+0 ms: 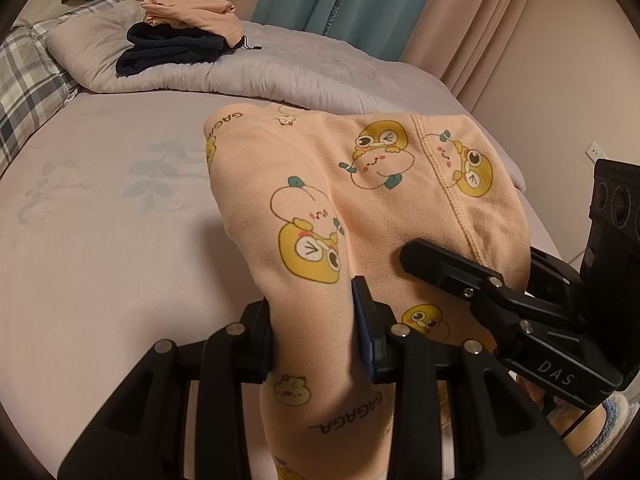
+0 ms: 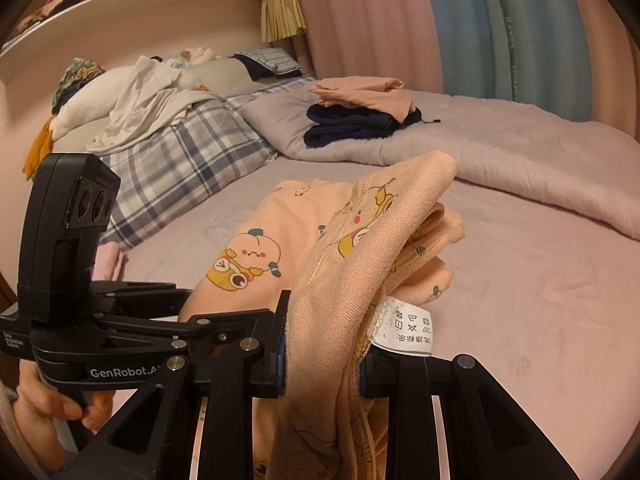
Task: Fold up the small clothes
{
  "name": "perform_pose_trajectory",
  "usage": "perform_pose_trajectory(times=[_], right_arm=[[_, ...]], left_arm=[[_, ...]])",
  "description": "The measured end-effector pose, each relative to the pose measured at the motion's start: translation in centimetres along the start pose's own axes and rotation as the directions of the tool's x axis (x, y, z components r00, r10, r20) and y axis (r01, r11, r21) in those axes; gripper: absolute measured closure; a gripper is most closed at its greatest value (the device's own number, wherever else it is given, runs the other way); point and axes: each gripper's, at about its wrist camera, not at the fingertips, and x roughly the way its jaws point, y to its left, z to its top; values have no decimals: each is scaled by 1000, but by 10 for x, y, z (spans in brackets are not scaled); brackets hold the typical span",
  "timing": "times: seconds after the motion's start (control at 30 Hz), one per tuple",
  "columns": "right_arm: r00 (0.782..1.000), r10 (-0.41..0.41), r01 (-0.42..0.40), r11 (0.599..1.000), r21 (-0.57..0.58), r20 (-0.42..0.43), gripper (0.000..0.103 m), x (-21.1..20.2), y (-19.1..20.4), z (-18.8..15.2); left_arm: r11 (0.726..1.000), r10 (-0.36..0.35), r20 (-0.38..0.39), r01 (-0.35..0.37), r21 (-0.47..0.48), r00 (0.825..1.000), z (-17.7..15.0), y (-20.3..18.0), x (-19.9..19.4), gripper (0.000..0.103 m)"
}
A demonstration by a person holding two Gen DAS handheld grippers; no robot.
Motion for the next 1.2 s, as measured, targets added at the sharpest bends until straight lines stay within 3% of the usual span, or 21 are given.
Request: perform_pose_trajectory(times=[1.2], right_arm=[[1000,-3,3,999,36,-4,76,33,-9,7]], left_arm=[[999,38,-19,-37,19,999,23,15,31,70]])
